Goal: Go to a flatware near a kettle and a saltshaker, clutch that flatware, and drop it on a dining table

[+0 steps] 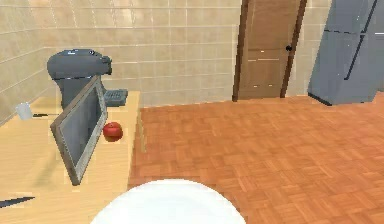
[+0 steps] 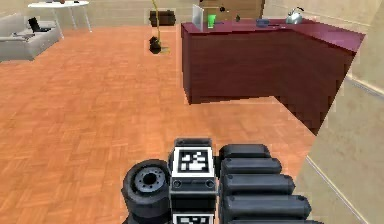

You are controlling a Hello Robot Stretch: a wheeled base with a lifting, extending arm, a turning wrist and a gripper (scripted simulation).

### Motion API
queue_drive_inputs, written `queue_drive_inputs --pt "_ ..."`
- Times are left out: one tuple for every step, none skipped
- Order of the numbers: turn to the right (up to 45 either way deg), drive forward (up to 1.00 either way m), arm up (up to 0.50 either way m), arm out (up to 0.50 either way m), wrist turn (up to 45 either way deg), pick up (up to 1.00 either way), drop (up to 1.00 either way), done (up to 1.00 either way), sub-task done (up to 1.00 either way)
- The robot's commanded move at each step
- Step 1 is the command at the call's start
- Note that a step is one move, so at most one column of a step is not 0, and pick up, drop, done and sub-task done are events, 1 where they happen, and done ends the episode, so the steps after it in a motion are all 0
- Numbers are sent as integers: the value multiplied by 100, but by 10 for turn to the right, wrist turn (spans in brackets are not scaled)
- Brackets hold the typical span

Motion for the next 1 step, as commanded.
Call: queue_drive_inputs --pt "450 0 0 0 0 0 0 0 0"
